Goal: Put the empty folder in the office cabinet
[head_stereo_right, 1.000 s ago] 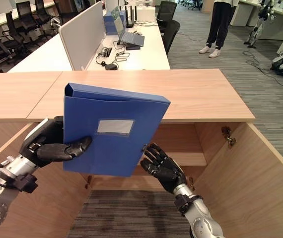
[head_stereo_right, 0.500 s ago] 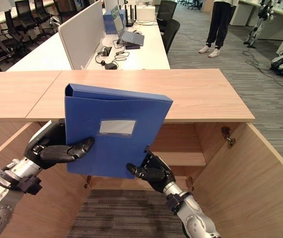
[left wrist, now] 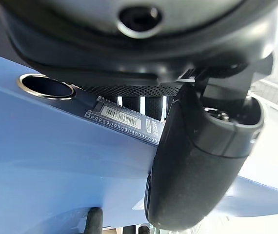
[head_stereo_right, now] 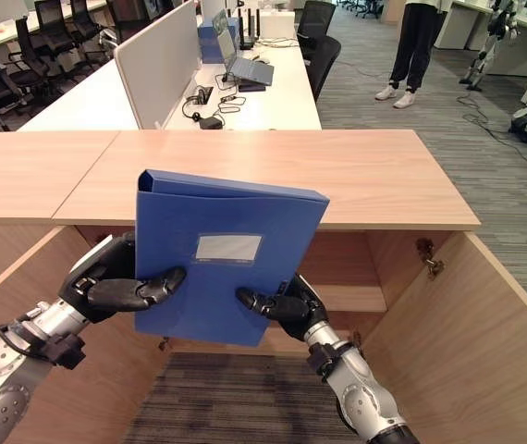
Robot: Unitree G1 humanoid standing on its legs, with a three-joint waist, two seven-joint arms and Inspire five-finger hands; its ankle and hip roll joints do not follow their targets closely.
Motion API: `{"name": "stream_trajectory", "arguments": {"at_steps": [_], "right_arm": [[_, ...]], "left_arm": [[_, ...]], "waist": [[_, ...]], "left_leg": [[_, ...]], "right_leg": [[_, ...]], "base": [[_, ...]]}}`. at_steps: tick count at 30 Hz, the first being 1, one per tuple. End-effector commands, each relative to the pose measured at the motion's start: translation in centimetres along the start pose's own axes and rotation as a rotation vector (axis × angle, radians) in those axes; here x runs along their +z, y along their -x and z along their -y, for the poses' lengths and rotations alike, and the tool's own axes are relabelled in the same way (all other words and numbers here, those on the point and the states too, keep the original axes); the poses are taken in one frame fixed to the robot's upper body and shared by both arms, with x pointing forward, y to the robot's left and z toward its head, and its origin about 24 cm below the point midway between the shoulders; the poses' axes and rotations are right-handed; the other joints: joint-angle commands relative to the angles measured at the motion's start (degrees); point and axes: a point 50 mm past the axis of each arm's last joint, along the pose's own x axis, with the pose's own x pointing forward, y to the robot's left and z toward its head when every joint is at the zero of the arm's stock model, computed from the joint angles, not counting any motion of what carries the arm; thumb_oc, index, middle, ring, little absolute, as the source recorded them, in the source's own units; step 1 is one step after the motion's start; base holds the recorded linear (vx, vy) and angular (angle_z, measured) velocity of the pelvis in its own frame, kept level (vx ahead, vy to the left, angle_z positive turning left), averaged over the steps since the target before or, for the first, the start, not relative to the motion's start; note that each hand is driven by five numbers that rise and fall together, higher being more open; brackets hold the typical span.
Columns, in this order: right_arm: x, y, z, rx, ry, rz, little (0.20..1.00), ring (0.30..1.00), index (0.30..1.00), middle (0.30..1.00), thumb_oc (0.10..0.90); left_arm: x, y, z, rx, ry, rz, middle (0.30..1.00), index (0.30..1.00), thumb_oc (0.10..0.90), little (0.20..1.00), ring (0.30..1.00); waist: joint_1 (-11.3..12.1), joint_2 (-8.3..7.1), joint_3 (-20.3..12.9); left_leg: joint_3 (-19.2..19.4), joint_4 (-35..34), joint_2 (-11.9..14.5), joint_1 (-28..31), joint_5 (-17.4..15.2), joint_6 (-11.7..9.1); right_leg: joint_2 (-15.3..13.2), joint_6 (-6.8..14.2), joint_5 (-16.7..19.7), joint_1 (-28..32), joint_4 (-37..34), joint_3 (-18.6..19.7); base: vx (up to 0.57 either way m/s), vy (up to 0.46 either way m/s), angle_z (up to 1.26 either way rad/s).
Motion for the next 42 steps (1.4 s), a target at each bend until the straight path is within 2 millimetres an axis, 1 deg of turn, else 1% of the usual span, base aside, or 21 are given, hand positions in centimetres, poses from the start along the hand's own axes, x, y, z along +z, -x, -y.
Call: {"name": "stream_trajectory", "arguments": {"at_steps": [1, 3, 9, 13, 14, 16, 21, 23, 24, 27, 32, 34, 36, 37, 38, 39, 40, 41, 42], "right_arm": [[7.7, -4.8, -5.0, 0.244, -0.009, 0.394, 0.900, 0.900, 0.900, 0.900, 0.800], [8.0, -5.0, -5.3, 0.254, 0.004, 0.400, 0.900, 0.900, 0.900, 0.900, 0.800], [7.9, -5.2, -5.6, 0.268, 0.003, 0.397, 0.900, 0.900, 0.900, 0.900, 0.800], [7.4, -5.3, -5.9, 0.282, -0.006, 0.372, 0.900, 0.900, 0.900, 0.900, 0.800], [7.0, -5.3, -6.1, 0.292, -0.004, 0.354, 0.538, 0.538, 0.538, 0.538, 0.558], [6.8, -5.2, -6.2, 0.298, -0.003, 0.343, 0.300, 0.300, 0.300, 0.300, 0.400], [5.5, -5.1, -7.0, 0.359, 0.039, 0.252, 0.300, 0.300, 0.300, 0.300, 0.400], [4.9, -4.9, -7.0, 0.379, 0.052, 0.206, 0.300, 0.300, 0.300, 0.300, 0.400], [4.9, -4.9, -7.0, 0.379, 0.052, 0.206, 0.300, 0.300, 0.300, 0.300, 0.400], [4.2, -4.5, -6.6, 0.389, 0.103, 0.133, 0.300, 0.300, 0.300, 0.300, 0.400], [3.9, -4.0, -6.2, 0.398, 0.162, 0.070, 0.300, 0.300, 0.300, 0.300, 0.400], [3.7, -3.5, -5.6, 0.389, 0.202, 0.023, 0.300, 0.300, 0.300, 0.300, 0.400], [3.7, -3.3, -5.4, 0.383, 0.220, 0.012, 0.300, 0.300, 0.300, 0.300, 0.400], [3.7, -2.7, -4.8, 0.360, 0.242, -0.005, 0.300, 0.300, 0.300, 0.300, 0.400], [3.6, -2.4, -4.4, 0.337, 0.238, -0.003, 0.300, 0.300, 0.300, 0.300, 0.400], [3.6, -2.2, -4.0, 0.309, 0.238, 0.002, 0.300, 0.300, 0.300, 0.300, 0.400], [3.6, -1.9, -3.5, 0.277, 0.240, 0.014, 0.300, 0.300, 0.300, 0.300, 0.400], [3.6, -1.9, -3.5, 0.277, 0.240, 0.014, 0.300, 0.300, 0.300, 0.300, 0.400], [3.6, -1.5, -2.6, 0.206, 0.224, 0.042, 0.300, 0.300, 0.300, 0.300, 0.400]], "left_arm": [[3.6, -1.8, 3.2, -0.283, -0.039, 0.150, 0.300, 0.300, 0.400, 0.300, 0.300], [3.4, -1.8, 3.3, -0.298, -0.034, 0.140, 0.300, 0.300, 0.400, 0.300, 0.300], [3.4, -1.8, 3.4, -0.300, -0.035, 0.139, 0.300, 0.300, 0.400, 0.300, 0.300], [3.5, -2.0, 3.3, -0.289, -0.039, 0.161, 0.300, 0.300, 0.400, 0.300, 0.300], [3.8, -2.1, 3.3, -0.281, -0.048, 0.181, 0.300, 0.300, 0.400, 0.300, 0.300], [3.9, -2.2, 3.3, -0.277, -0.045, 0.192, 0.300, 0.300, 0.400, 0.300, 0.300], [4.3, -2.5, 3.2, -0.262, -0.056, 0.231, 0.300, 0.300, 0.400, 0.300, 0.300], [4.4, -2.6, 3.2, -0.253, -0.057, 0.248, 0.300, 0.300, 0.400, 0.300, 0.300], [4.4, -2.6, 3.2, -0.253, -0.057, 0.248, 0.300, 0.300, 0.400, 0.300, 0.300], [4.4, -2.7, 3.1, -0.242, -0.053, 0.268, 0.300, 0.300, 0.400, 0.300, 0.300], [4.3, -2.6, 2.9, -0.218, -0.047, 0.280, 0.300, 0.300, 0.400, 0.300, 0.300], [4.0, -2.5, 2.7, -0.191, -0.030, 0.294, 0.300, 0.300, 0.400, 0.300, 0.300], [4.0, -2.5, 2.7, -0.182, -0.025, 0.298, 0.300, 0.300, 0.400, 0.300, 0.300], [3.5, -2.2, 2.5, -0.154, -0.008, 0.300, 0.300, 0.300, 0.400, 0.300, 0.300], [3.1, -2.1, 2.4, -0.129, 0.007, 0.300, 0.396, 0.396, 0.464, 0.396, 0.396], [2.8, -1.9, 2.2, -0.101, 0.020, 0.298, 0.514, 0.514, 0.543, 0.514, 0.514], [2.4, -1.7, 2.0, -0.068, 0.031, 0.297, 0.660, 0.660, 0.640, 0.660, 0.660], [2.3, -1.7, 2.0, -0.068, 0.032, 0.296, 0.764, 0.764, 0.709, 0.764, 0.764], [1.4, -1.3, 1.6, 0.019, 0.071, 0.299, 0.900, 0.900, 0.800, 0.900, 0.900]], "waist": [[0.17, -0.97, -1.33], [0.29, -1.05, -1.29], [0.47, -1.12, -1.21], [0.59, -1.20, -1.23], [0.59, -1.26, -1.18], [0.50, -1.25, -1.18], [0.29, -1.45, -1.12], [0.21, -1.53, -1.12], [0.20, -1.52, -1.12], [0.11, -1.65, -0.96], [0.02, -1.74, -0.98], [-0.09, -1.90, -0.91], [-0.14, -1.90, -0.88], [-0.24, -1.93, -0.80], [-0.27, -1.96, -0.78], [-0.35, -1.97, -0.78], [-0.41, -1.99, -0.73], [-0.40, -1.97, -0.76], [-0.47, -1.92, -0.71]], "left_leg": [[-2.08, -0.02, 1.13, 2.84, -4.94, -2.50], [-2.32, -0.02, 0.97, 2.71, -4.94, -2.46], [-2.51, -0.02, 0.94, 2.58, -4.87, -2.44], [-2.63, -0.02, 0.92, 2.56, -4.91, -2.40], [-2.65, -0.02, 0.90, 2.55, -4.90, -2.41], [-2.65, -0.02, 0.90, 2.58, -4.89, -2.41], [-2.62, -0.02, 0.98, 2.48, -4.77, -2.47], [-2.63, -0.02, 1.01, 2.49, -4.72, -2.47], [-2.63, -0.02, 1.01, 2.49, -4.72, -2.47], [-2.65, -0.02, 1.07, 2.40, -4.66, -2.51], [-2.70, -0.02, 1.02, 2.29, -4.63, -2.52], [-2.78, -0.02, 1.00, 2.21, -4.62, -2.56], [-2.83, -0.02, 0.98, 2.16, -4.59, -2.57], [-2.87, -0.02, 1.02, 2.10, -4.57, -2.57], [-2.89, -0.02, 1.03, 2.07, -4.58, -2.57], [-2.87, -0.02, 1.05, 2.03, -4.58, -2.55], [-2.85, -0.02, 1.05, 2.01, -4.58, -2.53], [-2.84, -0.02, 1.06, 2.02, -4.59, -2.53], [-2.83, -0.02, 1.11, 1.96, -4.66, -2.50]], "right_leg": [[-3.51, 5.28, -6.39, 4.31, 0.51, 0.42], [-3.54, 5.28, -6.27, 4.25, 0.51, 0.22], [-3.54, 5.23, -6.28, 4.26, 0.51, 0.18], [-3.47, 5.16, -6.34, 4.32, 0.51, 0.13], [-3.47, 5.14, -6.34, 4.32, 0.51, 0.10], [-3.46, 5.11, -6.39, 4.35, 0.51, 0.13], [-3.46, 5.06, -6.42, 4.33, 0.51, 0.09], [-3.45, 5.02, -6.45, 4.26, 0.51, 0.19], [-3.45, 5.02, -6.45, 4.26, 0.51, 0.18], [-3.50, 5.01, -6.45, 4.17, 0.51, 0.10], [-3.43, 4.97, -6.49, 4.11, 0.51, -0.03], [-3.33, 4.90, -6.56, 4.05, 0.51, -0.05], [-3.29, 4.90, -6.58, 4.05, 0.51, -0.06], [-3.22, 4.89, -6.67, 4.03, 0.51, -0.16], [-3.19, 4.87, -6.75, 4.03, 0.51, -0.15], [-3.16, 4.85, -6.76, 4.03, 0.51, -0.18], [-3.13, 4.83, -6.80, 3.99, 0.51, -0.16], [-3.13, 4.83, -6.80, 3.99, 0.51, -0.15], [-3.16, 4.78, -6.87, 3.95, 0.51, -0.20]], "base": [[0.00, 0.000, 0.00], [-0.01, 0.001, 0.02], [0.00, 0.001, 0.02], [0.00, 0.000, 0.00], [0.00, 0.000, 0.00], [0.00, 0.000, 0.00], [0.00, 0.000, 0.00], [0.00, 0.000, 0.00], [0.00, 0.000, 0.00], [0.00, 0.000, 0.00], [0.00, 0.000, 0.00], [0.00, -0.002, 0.04], [0.00, -0.002, 0.04], [0.00, 0.000, 0.00], [0.00, 0.000, 0.00], [0.00, 0.000, 0.00], [0.00, 0.000, 0.00], [0.00, 0.000, 0.00], [0.00, 0.000, 0.00]]}}
